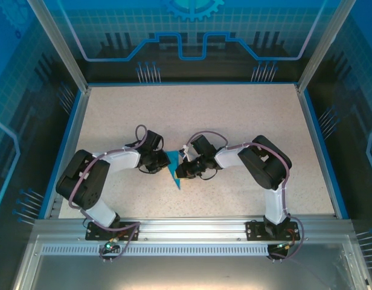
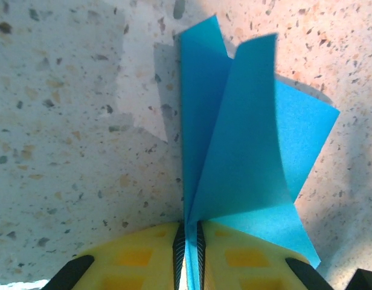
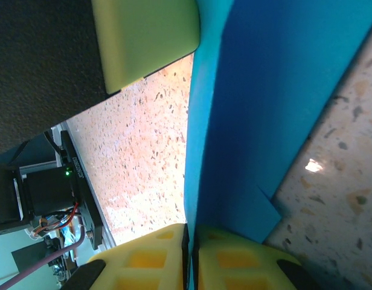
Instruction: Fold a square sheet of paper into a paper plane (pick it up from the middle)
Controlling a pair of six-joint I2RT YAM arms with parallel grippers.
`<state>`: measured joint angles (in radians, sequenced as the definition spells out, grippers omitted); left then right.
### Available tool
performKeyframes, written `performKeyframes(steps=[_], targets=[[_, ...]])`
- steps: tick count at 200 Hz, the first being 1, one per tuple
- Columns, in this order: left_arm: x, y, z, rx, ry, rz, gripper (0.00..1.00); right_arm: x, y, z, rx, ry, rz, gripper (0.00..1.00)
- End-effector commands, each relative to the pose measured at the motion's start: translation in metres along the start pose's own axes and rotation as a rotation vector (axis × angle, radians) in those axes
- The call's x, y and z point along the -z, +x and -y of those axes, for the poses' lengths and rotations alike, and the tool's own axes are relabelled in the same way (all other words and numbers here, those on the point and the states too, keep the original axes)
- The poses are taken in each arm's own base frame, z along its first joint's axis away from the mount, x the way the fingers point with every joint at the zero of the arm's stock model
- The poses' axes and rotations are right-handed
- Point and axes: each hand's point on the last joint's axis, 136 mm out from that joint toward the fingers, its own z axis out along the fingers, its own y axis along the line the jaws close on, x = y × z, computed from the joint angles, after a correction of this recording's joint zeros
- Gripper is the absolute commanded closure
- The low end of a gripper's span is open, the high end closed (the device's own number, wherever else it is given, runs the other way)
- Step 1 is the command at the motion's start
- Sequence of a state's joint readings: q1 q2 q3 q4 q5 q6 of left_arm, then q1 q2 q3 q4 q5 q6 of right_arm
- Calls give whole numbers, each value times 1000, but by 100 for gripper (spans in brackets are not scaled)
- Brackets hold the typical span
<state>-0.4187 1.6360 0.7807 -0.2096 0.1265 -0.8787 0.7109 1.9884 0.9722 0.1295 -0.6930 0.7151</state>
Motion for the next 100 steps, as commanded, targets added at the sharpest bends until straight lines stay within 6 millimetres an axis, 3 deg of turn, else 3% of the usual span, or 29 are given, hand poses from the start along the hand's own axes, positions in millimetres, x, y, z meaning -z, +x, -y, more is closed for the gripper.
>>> performKeyframes(steps=[1, 100], targets=[[-14, 14, -34, -35, -183, -42, 80, 0, 3, 19, -53, 62, -9, 87], [-23, 21, -47, -74, -313, -67, 80, 22, -14, -2, -55, 67, 91, 73]])
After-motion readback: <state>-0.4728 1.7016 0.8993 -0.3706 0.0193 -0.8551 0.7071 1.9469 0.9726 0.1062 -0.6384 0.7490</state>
